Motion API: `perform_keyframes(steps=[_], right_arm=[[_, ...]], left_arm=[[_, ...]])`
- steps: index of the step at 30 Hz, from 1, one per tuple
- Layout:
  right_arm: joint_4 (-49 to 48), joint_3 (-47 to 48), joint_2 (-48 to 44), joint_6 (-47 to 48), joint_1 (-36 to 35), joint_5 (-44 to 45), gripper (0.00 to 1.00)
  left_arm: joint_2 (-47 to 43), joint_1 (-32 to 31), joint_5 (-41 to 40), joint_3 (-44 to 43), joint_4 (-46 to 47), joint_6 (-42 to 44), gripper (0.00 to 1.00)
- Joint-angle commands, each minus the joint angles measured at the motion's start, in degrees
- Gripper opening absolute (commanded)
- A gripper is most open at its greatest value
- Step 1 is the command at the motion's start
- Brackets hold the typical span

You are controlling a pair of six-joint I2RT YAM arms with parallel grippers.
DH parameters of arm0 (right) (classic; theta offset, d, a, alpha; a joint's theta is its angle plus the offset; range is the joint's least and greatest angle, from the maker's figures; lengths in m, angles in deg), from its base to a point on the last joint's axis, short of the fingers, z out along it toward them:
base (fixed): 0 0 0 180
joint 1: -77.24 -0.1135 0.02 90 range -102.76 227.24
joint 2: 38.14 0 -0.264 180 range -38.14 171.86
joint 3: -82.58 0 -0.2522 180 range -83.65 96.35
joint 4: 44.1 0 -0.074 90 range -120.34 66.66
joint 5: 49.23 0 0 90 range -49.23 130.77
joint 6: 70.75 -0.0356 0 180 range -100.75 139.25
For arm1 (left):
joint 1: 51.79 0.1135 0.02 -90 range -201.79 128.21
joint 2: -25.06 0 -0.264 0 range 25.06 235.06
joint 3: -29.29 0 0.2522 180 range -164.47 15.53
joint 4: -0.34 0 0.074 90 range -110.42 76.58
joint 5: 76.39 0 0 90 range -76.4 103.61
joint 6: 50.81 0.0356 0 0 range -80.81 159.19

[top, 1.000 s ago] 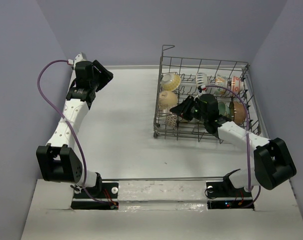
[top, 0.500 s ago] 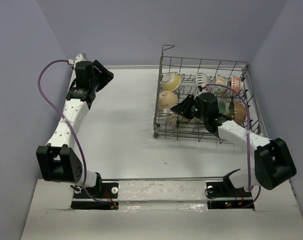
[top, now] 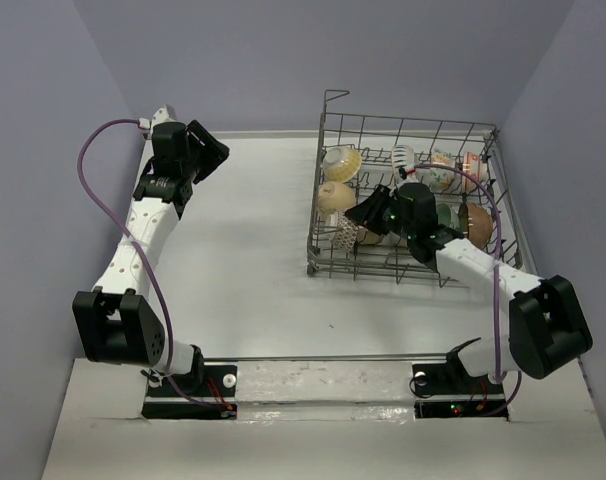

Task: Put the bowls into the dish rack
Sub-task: Turn the bowl upside down over the dish rack.

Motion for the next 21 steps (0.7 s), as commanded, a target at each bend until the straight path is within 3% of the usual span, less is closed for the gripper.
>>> perform_keyframes(steps=[1, 21], right_arm=[[12.63, -1.47, 3.13, 5.74, 0.98, 6.92, 0.35], [15.09, 0.28, 4.36, 9.17, -0.61, 11.49, 0.4]], left_arm=[[-0.28, -0.39, 0.53, -2.01, 2.04, 0.93, 0.68], [-0.28, -0.66, 0.44, -1.92, 1.96, 1.02, 0.69]])
